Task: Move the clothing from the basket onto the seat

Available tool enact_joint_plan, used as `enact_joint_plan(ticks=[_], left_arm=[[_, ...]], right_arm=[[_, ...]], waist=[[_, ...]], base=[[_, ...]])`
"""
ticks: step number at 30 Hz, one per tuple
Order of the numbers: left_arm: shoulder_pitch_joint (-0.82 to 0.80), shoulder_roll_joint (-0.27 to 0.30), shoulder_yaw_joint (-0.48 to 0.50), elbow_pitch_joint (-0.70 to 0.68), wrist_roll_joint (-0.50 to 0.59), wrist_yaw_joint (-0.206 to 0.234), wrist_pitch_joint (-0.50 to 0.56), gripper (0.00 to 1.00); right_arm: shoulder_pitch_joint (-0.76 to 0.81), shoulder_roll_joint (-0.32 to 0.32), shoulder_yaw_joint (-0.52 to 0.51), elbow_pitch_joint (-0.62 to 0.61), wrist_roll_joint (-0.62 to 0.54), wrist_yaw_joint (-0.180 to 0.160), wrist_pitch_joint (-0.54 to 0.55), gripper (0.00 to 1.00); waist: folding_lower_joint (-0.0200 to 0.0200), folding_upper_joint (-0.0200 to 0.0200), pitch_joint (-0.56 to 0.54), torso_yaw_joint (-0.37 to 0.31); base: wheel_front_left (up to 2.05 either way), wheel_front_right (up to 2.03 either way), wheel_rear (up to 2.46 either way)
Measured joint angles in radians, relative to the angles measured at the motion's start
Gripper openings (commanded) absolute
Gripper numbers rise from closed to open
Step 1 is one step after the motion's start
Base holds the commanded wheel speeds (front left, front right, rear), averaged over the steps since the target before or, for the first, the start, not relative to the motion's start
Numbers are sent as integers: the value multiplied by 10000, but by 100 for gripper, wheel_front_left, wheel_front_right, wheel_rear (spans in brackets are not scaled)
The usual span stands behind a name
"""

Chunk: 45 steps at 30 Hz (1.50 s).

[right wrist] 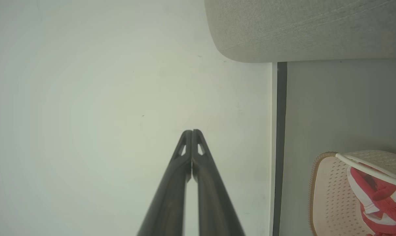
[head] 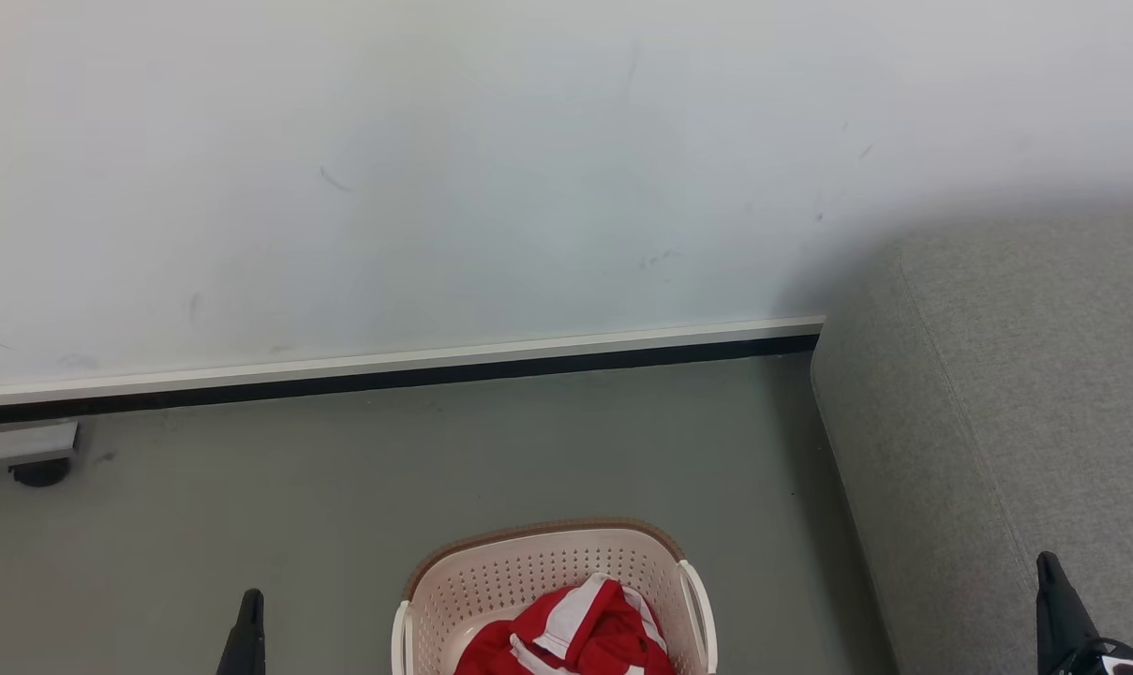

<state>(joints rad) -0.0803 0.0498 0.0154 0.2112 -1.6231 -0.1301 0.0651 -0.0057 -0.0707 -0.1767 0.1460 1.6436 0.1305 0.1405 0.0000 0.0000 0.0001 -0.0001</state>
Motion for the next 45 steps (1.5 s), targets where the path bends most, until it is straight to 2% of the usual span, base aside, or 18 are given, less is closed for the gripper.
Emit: enact_joint_plan(ticks=[22,23,29,37,45], left_arm=[[0,0,0,0,0,0,0,0],[5,-2,-2,19,0,0,0,100],[277,-77,-23,460,0,12,-2,100],[406,-79,-194,280,109,12,-278,100],[598,54,-309,150,1244,12,-665,100]], right_arm=[[-1,12,-13,2,-2,0,4,0],[6,17,-13,19,-2,2,4,100],[266,123,36,539,-2,-2,-2,100],[344,138,591,616,-171,-2,-362,100],[218,33,1331,715,-1323,-2,-809,100]], waist=[[0,0,0,0],[0,0,0,0],[0,0,0,-1],[0,0,-52,-25],[0,0,-111,-50]], base=[[0,0,0],[0,0,0],[0,0,0],[0,0,0],[0,0,0]])
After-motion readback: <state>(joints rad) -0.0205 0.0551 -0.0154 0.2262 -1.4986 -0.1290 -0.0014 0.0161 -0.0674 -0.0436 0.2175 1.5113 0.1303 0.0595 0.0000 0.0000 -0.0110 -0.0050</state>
